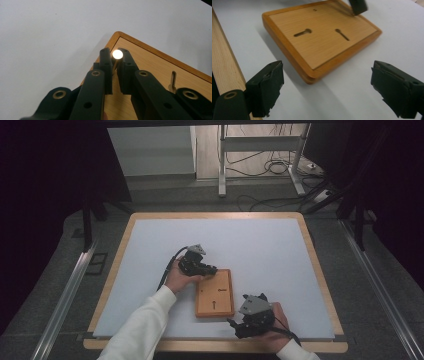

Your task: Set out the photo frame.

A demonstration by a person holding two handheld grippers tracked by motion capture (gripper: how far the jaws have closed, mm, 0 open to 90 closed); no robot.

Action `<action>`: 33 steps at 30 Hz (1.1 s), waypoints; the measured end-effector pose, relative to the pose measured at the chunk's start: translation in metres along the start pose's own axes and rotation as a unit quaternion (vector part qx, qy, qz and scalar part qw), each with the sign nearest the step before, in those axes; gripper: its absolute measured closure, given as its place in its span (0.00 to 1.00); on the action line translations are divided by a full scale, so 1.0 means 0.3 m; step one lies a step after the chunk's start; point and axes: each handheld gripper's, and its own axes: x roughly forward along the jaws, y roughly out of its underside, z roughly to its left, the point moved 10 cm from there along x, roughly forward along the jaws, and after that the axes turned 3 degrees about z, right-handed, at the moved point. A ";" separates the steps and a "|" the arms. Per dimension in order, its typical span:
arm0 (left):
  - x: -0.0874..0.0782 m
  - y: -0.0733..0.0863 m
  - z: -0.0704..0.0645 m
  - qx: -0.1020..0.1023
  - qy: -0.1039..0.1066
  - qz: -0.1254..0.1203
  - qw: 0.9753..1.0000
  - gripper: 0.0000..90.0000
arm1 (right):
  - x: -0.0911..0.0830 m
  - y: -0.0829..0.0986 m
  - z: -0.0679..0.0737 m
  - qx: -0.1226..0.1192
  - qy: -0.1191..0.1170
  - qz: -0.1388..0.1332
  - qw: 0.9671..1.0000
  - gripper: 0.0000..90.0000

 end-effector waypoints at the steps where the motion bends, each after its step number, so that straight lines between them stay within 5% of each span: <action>1: 0.000 -0.001 0.001 -0.003 0.003 -0.002 1.000 0.93 | 0.009 -0.003 0.005 -0.006 0.005 0.003 1.000 0.11; 7: -0.001 -0.004 0.006 -0.009 0.011 0.005 1.000 0.93 | 0.070 -0.003 0.025 -0.039 0.024 0.031 0.998 0.11; 16: 0.000 -0.007 0.011 -0.017 0.014 0.007 1.000 0.93 | 0.132 -0.023 0.011 -0.089 0.079 0.044 0.992 0.14; 24: 0.001 -0.014 0.012 -0.006 -0.016 0.002 1.000 0.94 | 0.114 -0.072 0.007 -0.129 0.117 0.010 0.985 0.25; 30: 0.003 -0.017 0.026 -0.011 -0.018 -0.002 1.000 0.92 | 0.098 -0.126 -0.022 -0.140 0.130 -0.004 0.982 0.36; 33: 0.003 -0.018 0.030 -0.010 -0.022 -0.002 1.000 0.91 | 0.100 -0.139 -0.029 -0.138 0.121 -0.006 0.983 0.41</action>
